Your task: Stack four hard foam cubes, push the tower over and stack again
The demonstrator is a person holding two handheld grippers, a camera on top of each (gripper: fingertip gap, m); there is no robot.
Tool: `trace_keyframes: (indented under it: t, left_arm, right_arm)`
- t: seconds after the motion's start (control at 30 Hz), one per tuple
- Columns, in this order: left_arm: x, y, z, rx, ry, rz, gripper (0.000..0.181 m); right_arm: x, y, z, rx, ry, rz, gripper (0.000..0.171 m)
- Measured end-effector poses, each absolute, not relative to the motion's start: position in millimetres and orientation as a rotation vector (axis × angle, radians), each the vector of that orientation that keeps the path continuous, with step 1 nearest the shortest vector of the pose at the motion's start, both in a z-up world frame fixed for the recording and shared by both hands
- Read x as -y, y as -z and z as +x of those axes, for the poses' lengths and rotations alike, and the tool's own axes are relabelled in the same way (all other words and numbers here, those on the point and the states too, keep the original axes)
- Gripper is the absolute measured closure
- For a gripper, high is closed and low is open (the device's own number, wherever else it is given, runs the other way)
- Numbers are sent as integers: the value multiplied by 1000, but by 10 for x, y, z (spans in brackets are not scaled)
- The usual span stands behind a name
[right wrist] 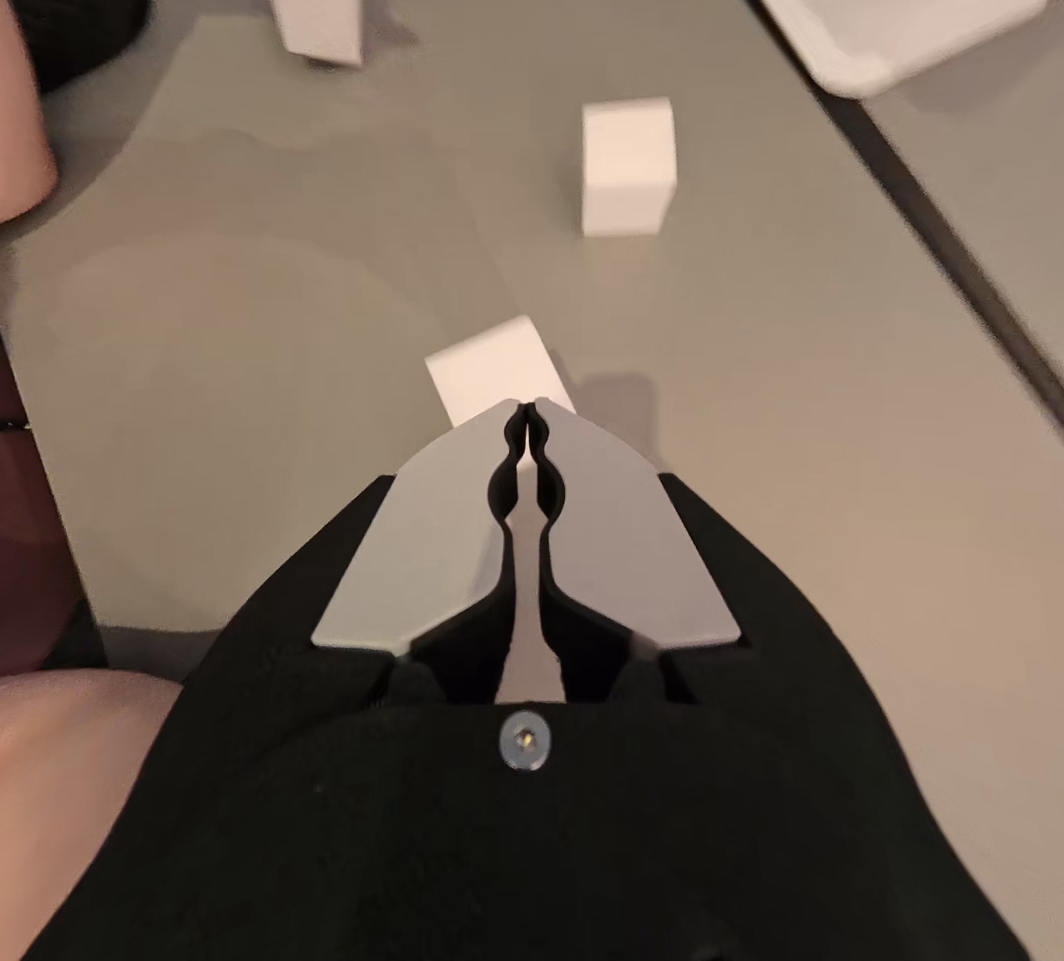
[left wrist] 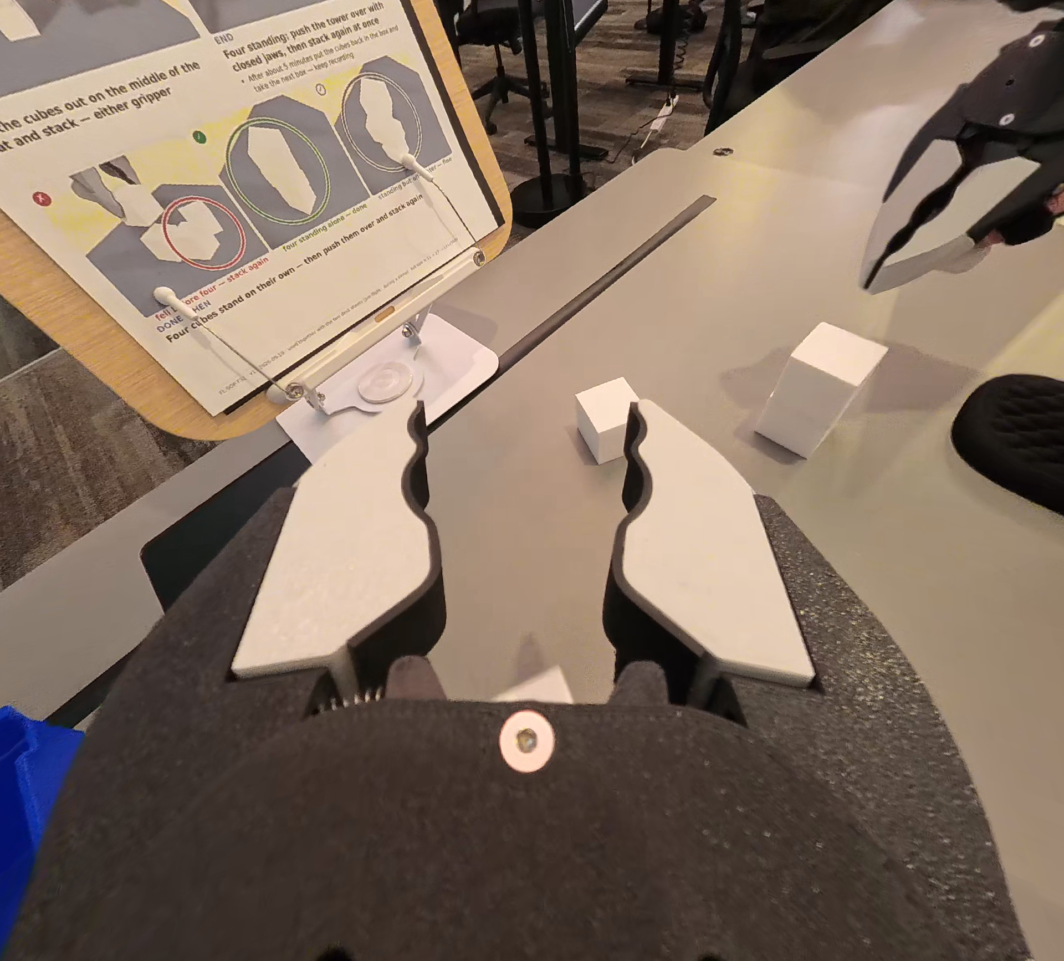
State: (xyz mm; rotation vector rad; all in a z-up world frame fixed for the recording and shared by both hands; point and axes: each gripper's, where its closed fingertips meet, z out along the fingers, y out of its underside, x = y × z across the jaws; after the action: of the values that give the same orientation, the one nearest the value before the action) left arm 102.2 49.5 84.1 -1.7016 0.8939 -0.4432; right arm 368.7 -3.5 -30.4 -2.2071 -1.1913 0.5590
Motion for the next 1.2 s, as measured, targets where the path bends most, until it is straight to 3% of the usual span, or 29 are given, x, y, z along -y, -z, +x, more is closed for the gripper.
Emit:
trace_keyframes:
  t: [0.13,0.3,0.57,1.0,1.2]
  left_arm:
    - [-513,-756,1094,-933,383,-1730,115]
    - [-510,-707,1147,-958,333,-1748,114]
    - [-448,-860,1170,-920,381,-1691,112]
    - [-207,-952,953,-882,330,-1704,104]
    - [-174,-570,476,-789,132,-1895,104]
  right_arm:
    - [208,722,4058,1170,-603,-2433,170]
    - [206,840,3902,1277,-569,-2473,170]
    - [170,100,2964,1475,-605,-1956,170]
    - [23,138,3588,1282,-604,-1979,170]
    - [-2,153,3693,1236,-646,-1974,170]
